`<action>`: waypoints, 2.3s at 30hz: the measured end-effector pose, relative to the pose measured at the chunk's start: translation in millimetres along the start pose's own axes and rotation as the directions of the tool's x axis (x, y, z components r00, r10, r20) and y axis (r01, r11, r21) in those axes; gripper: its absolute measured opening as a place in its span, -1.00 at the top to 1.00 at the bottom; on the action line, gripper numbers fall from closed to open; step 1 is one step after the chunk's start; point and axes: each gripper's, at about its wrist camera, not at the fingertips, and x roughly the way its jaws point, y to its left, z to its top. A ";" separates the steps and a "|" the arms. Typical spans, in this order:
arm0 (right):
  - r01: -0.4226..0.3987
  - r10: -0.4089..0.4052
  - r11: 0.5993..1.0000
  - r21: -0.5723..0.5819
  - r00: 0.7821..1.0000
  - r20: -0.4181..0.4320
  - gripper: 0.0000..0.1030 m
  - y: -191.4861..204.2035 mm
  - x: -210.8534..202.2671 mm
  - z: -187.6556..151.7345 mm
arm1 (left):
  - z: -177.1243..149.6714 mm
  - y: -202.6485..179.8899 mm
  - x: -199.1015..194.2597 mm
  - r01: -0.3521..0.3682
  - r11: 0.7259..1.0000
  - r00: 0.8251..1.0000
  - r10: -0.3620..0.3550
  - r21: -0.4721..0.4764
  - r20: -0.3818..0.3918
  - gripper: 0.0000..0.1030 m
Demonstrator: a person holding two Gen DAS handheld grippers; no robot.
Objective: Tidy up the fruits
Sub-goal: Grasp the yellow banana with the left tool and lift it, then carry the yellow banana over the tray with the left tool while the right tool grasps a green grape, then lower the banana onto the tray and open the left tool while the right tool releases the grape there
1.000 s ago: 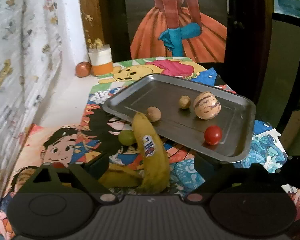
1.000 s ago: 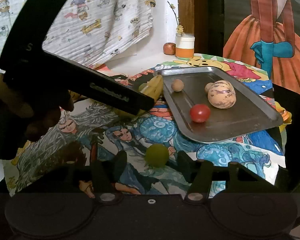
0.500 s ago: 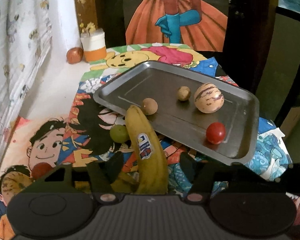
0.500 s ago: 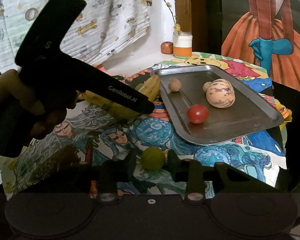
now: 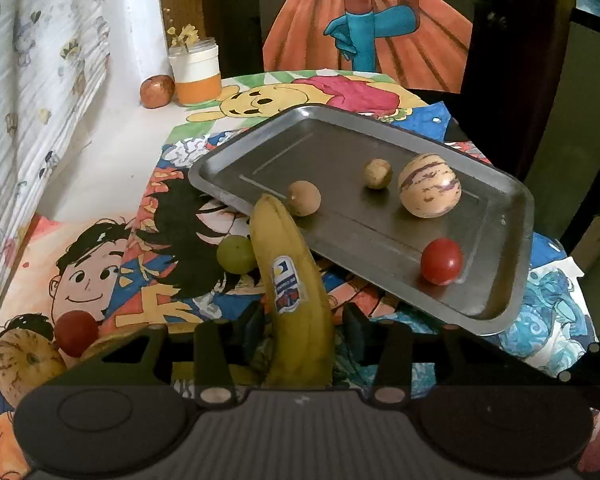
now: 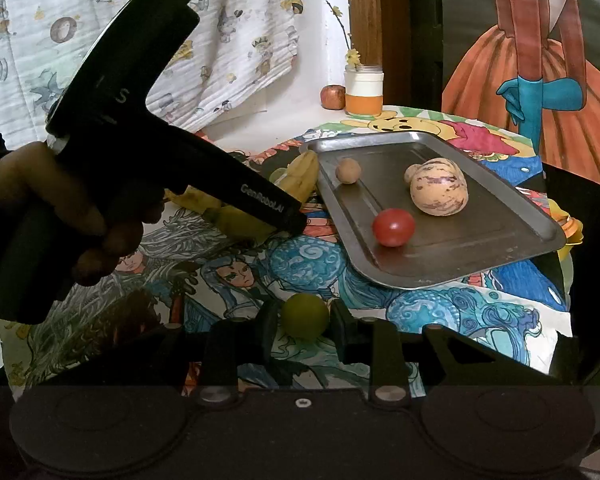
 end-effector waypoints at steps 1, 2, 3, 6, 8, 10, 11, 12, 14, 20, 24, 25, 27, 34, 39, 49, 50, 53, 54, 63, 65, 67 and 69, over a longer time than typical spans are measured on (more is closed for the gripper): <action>0.001 -0.001 1.000 0.000 1.000 0.000 0.42 0.1 -0.1 0.1 | 0.0 -0.2 0.2 -0.002 1.000 1.000 0.002 -0.001 -0.002 0.19; 0.002 -0.002 1.000 -0.001 1.000 0.000 0.46 0.2 -0.1 0.2 | 0.0 0.0 0.7 0.000 1.000 1.000 0.000 -0.005 -0.006 0.22; 0.002 -0.002 1.000 -0.001 1.000 0.000 0.46 0.2 -0.3 0.3 | -0.4 0.4 0.6 -0.003 1.000 1.000 0.003 -0.012 -0.004 0.24; 0.001 -0.001 1.000 0.000 1.000 -0.001 0.46 0.0 -0.3 0.5 | -1.1 0.6 -0.8 -0.011 1.000 1.000 0.011 -0.020 -0.004 0.29; 0.000 0.000 1.000 0.000 1.000 -0.001 0.46 0.5 -0.1 0.4 | -1.8 -0.4 -2.5 -0.014 1.000 1.000 0.014 -0.025 -0.007 0.31; -0.003 0.003 1.000 -0.001 1.000 -0.001 0.47 1.0 -0.4 0.5 | -2.9 -2.1 -5.0 -0.018 1.000 1.000 0.017 -0.026 -0.010 0.32; -0.008 0.008 1.000 0.001 1.000 -0.001 0.47 1.1 -0.7 0.4 | -3.4 -2.6 -6.4 -0.016 0.999 1.000 0.016 -0.029 -0.012 0.32; -0.013 0.013 1.000 0.003 1.000 -0.002 0.47 0.8 -1.0 0.5 | -4.0 -3.0 -8.0 -0.013 0.999 1.000 0.012 -0.035 -0.015 0.32; -0.018 0.018 1.000 0.007 1.000 -0.001 0.47 0.8 -2.3 -0.3 | -5.2 -2.4 -11.7 0.000 0.999 1.000 -0.002 -0.051 -0.021 0.32; -0.020 0.019 1.000 0.019 1.000 0.012 0.47 -3.2 -8.3 -0.6 | -11.4 -0.7 -20.1 0.058 0.992 0.997 -0.063 -0.109 -0.045 0.32; -0.014 0.014 1.000 0.027 1.000 0.023 0.47 -7.4 -12.5 -0.5 | -16.5 2.9 -25.8 0.094 0.982 0.994 -0.103 -0.167 -0.048 0.33; -0.011 0.010 0.999 0.030 1.000 0.025 0.47 -8.6 -13.5 -0.4 | -17.6 4.9 -27.1 0.103 0.977 0.993 -0.113 -0.188 -0.046 0.33; -0.003 0.002 0.999 0.035 1.000 0.031 0.47 -10.7 -15.5 0.2 | -20.0 9.5 -29.3 0.122 0.964 0.990 -0.136 -0.236 -0.042 0.33; 0.027 -0.030 0.999 0.046 0.997 0.071 0.47 -20.7 -23.0 8.6 | -22.4 16.1 -45.4 0.121 0.940 0.993 -0.118 -0.319 0.029 0.33; 0.055 -0.061 0.997 0.058 0.994 0.093 0.47 -30.5 -22.8 16.0 | -11.7 12.6 -47.0 0.140 0.931 0.990 -0.125 -0.337 0.067 0.33; 0.118 -0.127 0.989 0.085 0.985 0.112 0.47 -52.3 -15.1 27.6 | 14.6 -2.7 -27.6 0.133 0.949 0.989 -0.106 -0.287 0.107 0.33; 0.122 -0.131 0.989 0.086 0.985 0.111 0.47 -53.6 -13.2 28.2 | 17.2 -3.5 -24.8 0.132 0.952 0.989 -0.107 -0.276 0.107 0.33; 0.128 -0.137 0.988 0.089 0.985 0.103 0.47 -56.0 -6.7 28.8 | 25.2 -6.7 -15.1 0.133 0.962 0.989 -0.112 -0.238 0.101 0.33; 0.128 -0.137 0.988 0.090 0.986 0.099 0.47 -56.5 -4.5 28.7 | 27.5 -8.1 -11.7 0.134 0.965 0.989 -0.115 -0.224 0.096 0.33; 0.147 -0.152 0.987 0.070 0.985 0.075 0.47 -57.8 9.0 29.5 | 31.1 -13.3 13.2 0.136 0.973 0.990 -0.127 -0.187 0.058 0.33; 0.148 -0.153 0.987 0.068 0.986 0.071 0.47 -58.3 11.2 29.4 | 31.2 -13.1 16.5 0.136 0.973 0.990 -0.128 -0.187 0.053 0.33; 0.149 -0.153 0.987 0.066 0.986 0.068 0.47 -59.0 13.0 29.3 | 32.1 -13.3 17.5 0.132 0.975 0.991 -0.124 -0.176 0.057 0.33; 0.148 -0.152 0.987 0.065 0.986 0.065 0.47 -58.9 14.5 29.1 | 33.0 -13.2 18.1 0.133 0.976 0.991 -0.125 -0.173 0.056 0.33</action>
